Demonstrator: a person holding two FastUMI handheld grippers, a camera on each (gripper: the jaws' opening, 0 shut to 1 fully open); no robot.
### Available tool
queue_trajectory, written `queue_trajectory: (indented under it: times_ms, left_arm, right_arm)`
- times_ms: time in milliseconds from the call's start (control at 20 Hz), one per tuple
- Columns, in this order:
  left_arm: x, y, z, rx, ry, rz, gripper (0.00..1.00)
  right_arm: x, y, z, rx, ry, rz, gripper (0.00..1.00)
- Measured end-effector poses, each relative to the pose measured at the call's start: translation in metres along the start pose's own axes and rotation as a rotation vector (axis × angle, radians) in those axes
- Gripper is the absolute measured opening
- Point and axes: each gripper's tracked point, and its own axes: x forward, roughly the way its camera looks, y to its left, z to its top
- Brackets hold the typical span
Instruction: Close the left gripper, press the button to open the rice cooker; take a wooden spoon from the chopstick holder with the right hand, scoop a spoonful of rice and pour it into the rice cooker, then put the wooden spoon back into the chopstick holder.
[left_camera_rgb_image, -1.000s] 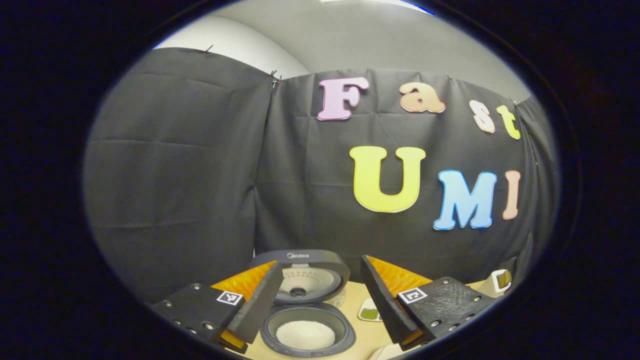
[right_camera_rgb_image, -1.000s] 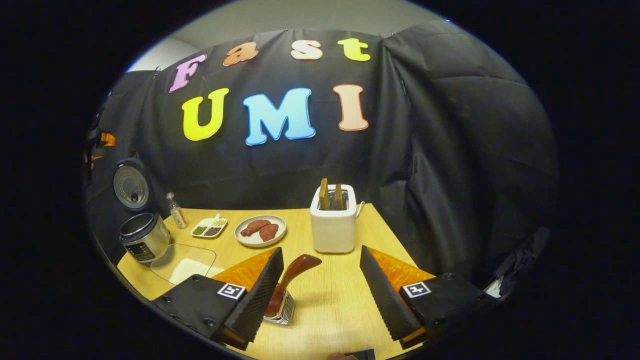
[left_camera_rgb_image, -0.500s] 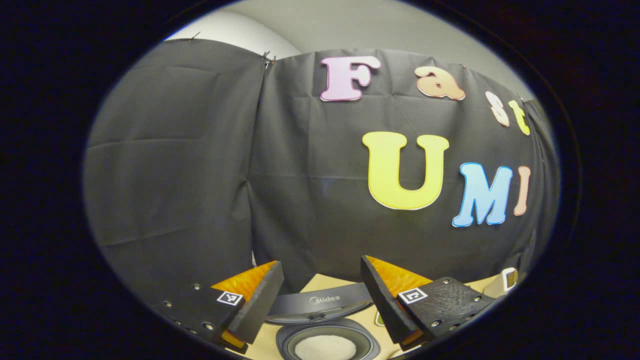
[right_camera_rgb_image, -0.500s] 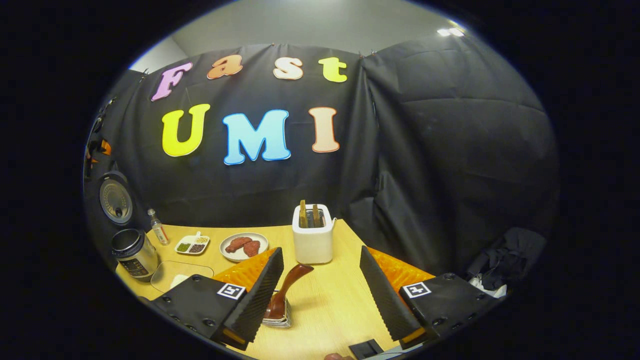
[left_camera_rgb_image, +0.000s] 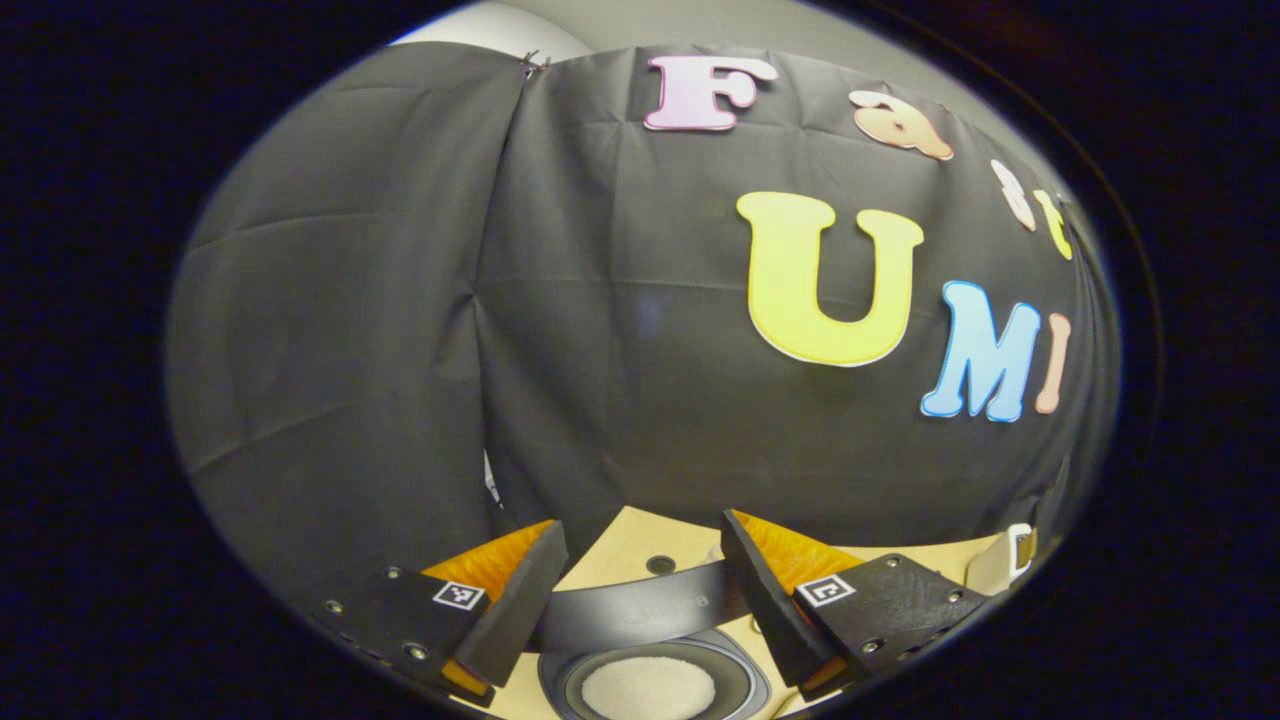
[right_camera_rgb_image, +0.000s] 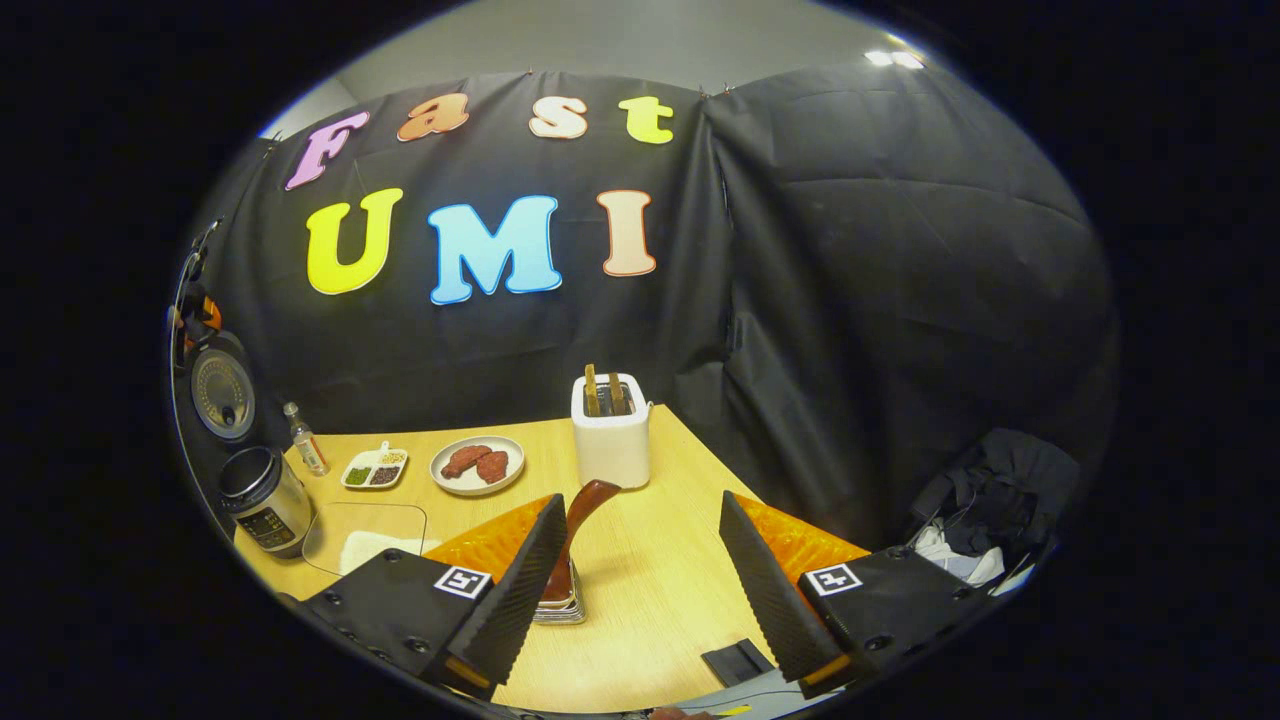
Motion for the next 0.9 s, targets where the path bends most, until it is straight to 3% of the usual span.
queue_trajectory:
  times_ms: [400, 900]
  left_arm:
    - [-0.026, -0.015, -0.02, -0.007, 0.007, 0.008, 0.99]
    - [-0.083, -0.037, -0.096, -0.037, 0.138, 0.02, 0.99]
  right_arm:
    - [0.019, 0.033, -0.003, -0.018, 0.016, 0.093, 0.98]
    - [0.055, 0.063, 0.003, -0.029, 0.014, 0.211, 0.98]
